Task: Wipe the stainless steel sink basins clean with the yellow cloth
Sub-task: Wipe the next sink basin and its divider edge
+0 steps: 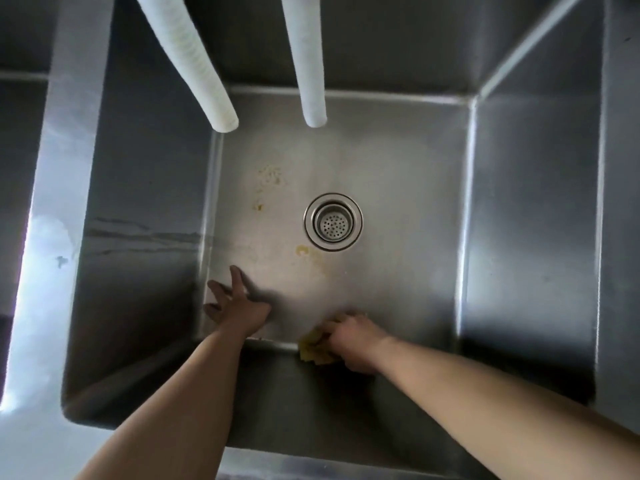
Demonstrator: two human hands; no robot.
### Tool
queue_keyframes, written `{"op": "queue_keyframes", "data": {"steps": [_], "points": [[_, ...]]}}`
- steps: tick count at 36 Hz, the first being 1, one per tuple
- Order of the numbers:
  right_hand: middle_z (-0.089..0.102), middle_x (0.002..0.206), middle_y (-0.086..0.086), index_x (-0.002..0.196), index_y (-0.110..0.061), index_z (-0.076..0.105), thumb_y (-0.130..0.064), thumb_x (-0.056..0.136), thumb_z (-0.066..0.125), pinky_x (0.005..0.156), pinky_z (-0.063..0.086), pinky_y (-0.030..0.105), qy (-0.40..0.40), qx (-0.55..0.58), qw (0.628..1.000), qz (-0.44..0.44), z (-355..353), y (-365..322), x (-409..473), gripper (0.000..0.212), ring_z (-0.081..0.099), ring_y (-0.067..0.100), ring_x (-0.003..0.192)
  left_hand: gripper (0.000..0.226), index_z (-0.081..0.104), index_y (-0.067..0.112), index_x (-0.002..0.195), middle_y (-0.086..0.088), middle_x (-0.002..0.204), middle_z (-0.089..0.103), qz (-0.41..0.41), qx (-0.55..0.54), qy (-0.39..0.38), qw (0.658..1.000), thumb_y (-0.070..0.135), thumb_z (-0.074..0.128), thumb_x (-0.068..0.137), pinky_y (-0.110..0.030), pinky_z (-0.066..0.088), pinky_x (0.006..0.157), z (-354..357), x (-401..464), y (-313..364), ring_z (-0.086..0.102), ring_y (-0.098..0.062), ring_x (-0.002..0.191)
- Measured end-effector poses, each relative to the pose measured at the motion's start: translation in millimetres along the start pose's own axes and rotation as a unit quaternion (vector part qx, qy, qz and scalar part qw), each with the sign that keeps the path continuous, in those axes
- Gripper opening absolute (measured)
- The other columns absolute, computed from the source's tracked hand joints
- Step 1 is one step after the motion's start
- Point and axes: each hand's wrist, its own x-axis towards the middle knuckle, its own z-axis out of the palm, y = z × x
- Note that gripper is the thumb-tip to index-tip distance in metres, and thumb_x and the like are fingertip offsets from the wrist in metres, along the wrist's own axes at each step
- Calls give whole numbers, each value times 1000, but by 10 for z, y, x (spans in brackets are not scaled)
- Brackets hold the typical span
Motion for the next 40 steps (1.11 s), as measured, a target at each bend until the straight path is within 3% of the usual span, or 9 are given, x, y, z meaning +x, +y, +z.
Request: {"op": "queue_keyframes", "data": {"steps": [4,9,13,16,18,23,27,33,40], "points": [[64,126,10,125,-16,65,-9,85,61,91,54,37,-75,160,981,75,-250,110,-112,41,62,31,113,107,-27,39,150,-11,158,-34,-8,-21,14,1000,31,59,87,-52,-5,122,53,-34,103,-22,-46,146],[72,112,1,121,-20,70,2,80,56,66,45,19,-129,175,971,100,-879,688,-344,48,61,14,86,110,-27,43,148,-5,158,-36,-21,-73,26,997,36,63,85,-60,6,118,105,-51,181,-24,-47,145],[69,105,-1,114,-26,70,0,78,57,71,47,22,83,204,951,216,-1479,1465,-439,47,61,19,92,113,-26,40,150,-10,158,-33,-19,-72,30,997,41,65,83,-60,3,118,81,-72,210,-22,-48,145],[62,123,9,121,-27,64,-5,81,59,86,47,32,334,150,880,302,-1886,1916,-537,47,59,32,110,113,-24,40,151,-10,159,-33,-19,-84,30,996,41,66,82,-59,3,118,77,-86,227,-24,-46,145],[53,131,13,127,-27,58,-6,81,58,97,42,40,417,70,840,341,-2067,2123,-566,51,48,38,120,114,-24,40,151,-9,159,-33,-13,-95,30,995,41,67,82,-59,3,118,79,-92,229,-24,-45,145],[29,154,7,146,-31,28,-36,91,54,110,27,50,255,31,878,404,-2125,2521,-445,61,25,30,144,115,-25,42,150,-8,159,-33,-15,-101,29,994,47,68,83,-60,4,118,94,-56,219,-24,-46,145],[22,158,10,154,-38,10,-48,96,43,113,24,47,270,55,870,409,-2086,2559,-336,67,27,33,144,118,-25,42,149,-9,159,-33,-20,-93,35,995,51,70,80,-61,3,117,126,22,216,-23,-45,145],[33,148,16,150,-31,23,-42,96,43,105,34,47,270,4,850,452,-2089,2468,-277,59,43,41,130,120,-26,42,149,-13,157,-34,-21,-78,42,996,54,70,77,-63,2,116,172,101,186,-23,-44,146],[54,132,14,135,-32,39,-35,82,60,97,41,42,204,7,874,441,-1660,1986,-439,57,57,37,118,123,-31,41,147,-17,155,-37,-24,-66,10,997,53,69,75,-60,-9,118,63,44,216,-24,-53,142]]}}
